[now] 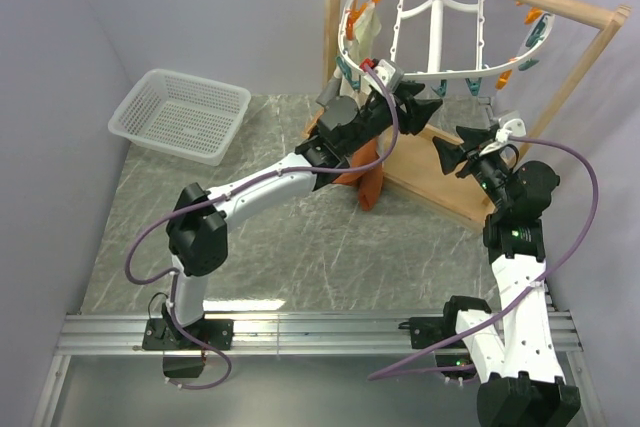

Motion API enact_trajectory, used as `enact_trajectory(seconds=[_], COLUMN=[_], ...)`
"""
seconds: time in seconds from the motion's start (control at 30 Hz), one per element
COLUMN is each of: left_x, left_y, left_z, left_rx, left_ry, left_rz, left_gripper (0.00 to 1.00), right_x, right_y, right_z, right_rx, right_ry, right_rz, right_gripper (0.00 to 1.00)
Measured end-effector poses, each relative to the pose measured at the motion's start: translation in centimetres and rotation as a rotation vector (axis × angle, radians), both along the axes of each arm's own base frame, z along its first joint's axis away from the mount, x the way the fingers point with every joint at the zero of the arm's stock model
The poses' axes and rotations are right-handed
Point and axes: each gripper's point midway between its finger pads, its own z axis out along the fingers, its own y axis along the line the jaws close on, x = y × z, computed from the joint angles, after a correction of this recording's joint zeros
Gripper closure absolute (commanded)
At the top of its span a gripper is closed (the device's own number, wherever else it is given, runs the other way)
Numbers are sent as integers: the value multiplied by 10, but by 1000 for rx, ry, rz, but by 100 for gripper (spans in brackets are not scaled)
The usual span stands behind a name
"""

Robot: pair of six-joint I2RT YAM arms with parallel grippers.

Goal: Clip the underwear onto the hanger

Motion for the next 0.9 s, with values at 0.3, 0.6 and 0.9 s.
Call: enact_trajectory(seconds=[0.3,0.6,0.9], left_x=[19,25,32], left_y=[-12,-8,-3], left_z=[-12,-11,-10], left_rx=[2,-5,0], left_ry=[28,24,17], left_rz=[41,55,52], left_gripper=[41,63,74], right_x=[5,10,25], right_y=[0,1,1], right_z=[1,9,5], right_rx=[-13,-20,-16], right_ry=[0,-13,-7], right_rz=[5,22,22], right_gripper=[36,37,37])
